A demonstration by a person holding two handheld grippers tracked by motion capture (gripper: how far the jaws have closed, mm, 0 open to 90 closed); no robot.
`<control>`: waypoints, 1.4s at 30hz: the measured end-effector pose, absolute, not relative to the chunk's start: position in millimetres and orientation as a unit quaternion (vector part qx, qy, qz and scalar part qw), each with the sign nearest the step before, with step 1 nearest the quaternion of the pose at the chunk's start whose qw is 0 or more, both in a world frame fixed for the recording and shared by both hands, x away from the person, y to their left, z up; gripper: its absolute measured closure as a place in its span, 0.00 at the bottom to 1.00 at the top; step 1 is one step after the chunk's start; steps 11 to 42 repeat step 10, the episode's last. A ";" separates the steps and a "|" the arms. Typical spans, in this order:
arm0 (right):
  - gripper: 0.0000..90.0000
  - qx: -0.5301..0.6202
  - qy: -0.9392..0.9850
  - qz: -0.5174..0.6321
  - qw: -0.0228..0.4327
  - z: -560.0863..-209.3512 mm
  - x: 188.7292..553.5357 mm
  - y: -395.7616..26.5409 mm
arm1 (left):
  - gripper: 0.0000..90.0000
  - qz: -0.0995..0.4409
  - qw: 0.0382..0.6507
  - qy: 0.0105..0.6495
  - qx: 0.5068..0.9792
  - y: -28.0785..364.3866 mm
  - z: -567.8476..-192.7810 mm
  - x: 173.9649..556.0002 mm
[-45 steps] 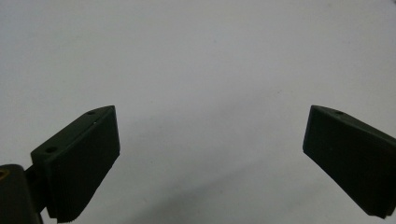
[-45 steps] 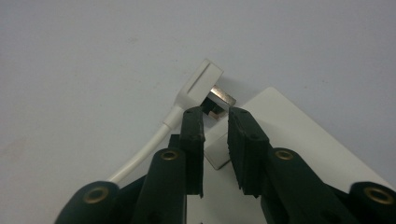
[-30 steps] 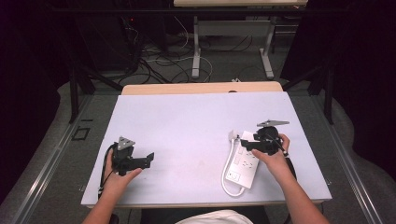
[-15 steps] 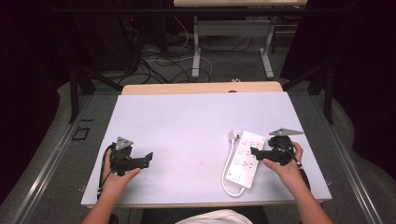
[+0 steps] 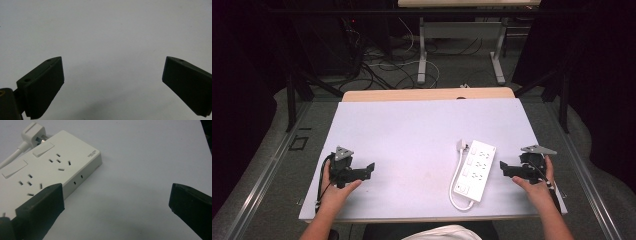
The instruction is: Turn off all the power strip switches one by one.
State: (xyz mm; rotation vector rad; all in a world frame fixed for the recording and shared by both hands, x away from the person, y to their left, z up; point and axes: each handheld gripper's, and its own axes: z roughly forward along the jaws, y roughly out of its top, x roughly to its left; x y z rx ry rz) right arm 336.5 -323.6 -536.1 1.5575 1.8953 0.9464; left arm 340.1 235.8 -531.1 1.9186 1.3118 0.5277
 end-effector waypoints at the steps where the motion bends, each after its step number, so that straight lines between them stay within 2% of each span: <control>1: 0.00 0.575 0.693 0.352 0.255 -536.7 336.8 -324.9 | 0.04 0.206 0.369 0.513 0.747 235.7 -531.1 340.2; 42: 0.00 0.585 0.686 0.354 0.249 -542.3 340.7 -323.3 | 0.04 0.206 0.373 0.512 0.746 234.7 -532.9 343.2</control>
